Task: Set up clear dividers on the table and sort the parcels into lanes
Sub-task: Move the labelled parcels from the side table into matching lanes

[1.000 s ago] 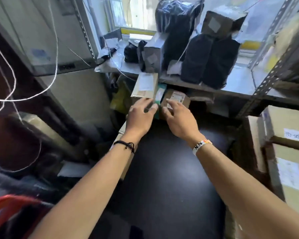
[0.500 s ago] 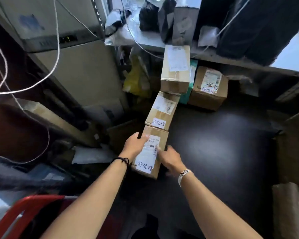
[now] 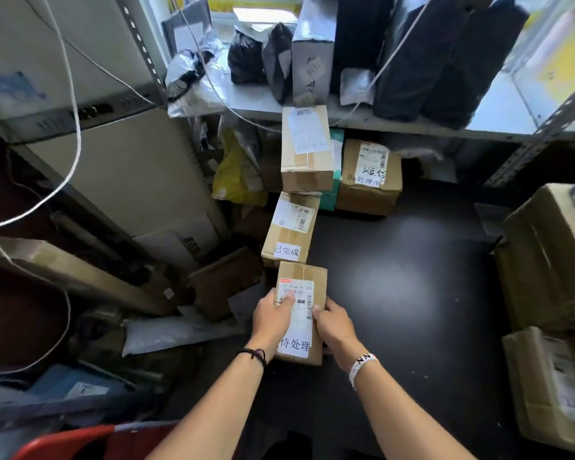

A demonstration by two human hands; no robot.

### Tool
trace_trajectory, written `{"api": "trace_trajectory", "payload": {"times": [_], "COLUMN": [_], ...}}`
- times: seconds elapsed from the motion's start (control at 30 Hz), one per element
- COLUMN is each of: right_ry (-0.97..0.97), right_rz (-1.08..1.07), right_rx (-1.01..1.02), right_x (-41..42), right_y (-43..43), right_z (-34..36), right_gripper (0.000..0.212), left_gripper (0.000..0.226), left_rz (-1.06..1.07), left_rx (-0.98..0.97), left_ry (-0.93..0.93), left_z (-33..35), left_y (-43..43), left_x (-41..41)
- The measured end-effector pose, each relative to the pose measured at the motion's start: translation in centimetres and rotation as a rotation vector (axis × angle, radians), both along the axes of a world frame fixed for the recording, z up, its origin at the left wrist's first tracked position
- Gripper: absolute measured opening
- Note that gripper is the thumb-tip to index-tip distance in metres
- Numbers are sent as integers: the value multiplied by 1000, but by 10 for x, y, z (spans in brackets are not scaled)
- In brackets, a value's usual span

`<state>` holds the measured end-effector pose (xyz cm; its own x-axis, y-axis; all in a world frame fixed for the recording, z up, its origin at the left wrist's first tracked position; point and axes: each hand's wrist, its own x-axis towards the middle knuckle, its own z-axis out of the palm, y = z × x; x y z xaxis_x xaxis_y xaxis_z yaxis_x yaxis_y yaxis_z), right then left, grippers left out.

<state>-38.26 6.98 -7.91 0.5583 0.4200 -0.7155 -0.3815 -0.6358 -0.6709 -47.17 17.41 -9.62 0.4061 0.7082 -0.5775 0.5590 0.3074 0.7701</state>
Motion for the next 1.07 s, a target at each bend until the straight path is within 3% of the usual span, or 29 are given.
{"api": "trace_trajectory", "payload": {"times": [0.2,0.6,0.8,1.07], "right_ry": [-132,-377,-620,-954], "right_rz": [-59,-278,-238,-169], "right_rx": [-6,74,51,67], "right_x": [38,120,178,254], "right_y": [-41,-166,-220,-264], "right_z": [19,75,125,205], "right_gripper": [27,24,35,42], "left_gripper": [16,11,22,35], "left_rz": [-40,-226,-274,-142], "left_rx": [-46,-90,-97,-56], "left_ry": [-42,-305,-484,-672], "left_z": [6,54,109,197], "left_y": [-34,-137,-182,-220], "left_x": [40,154,216,289]}}
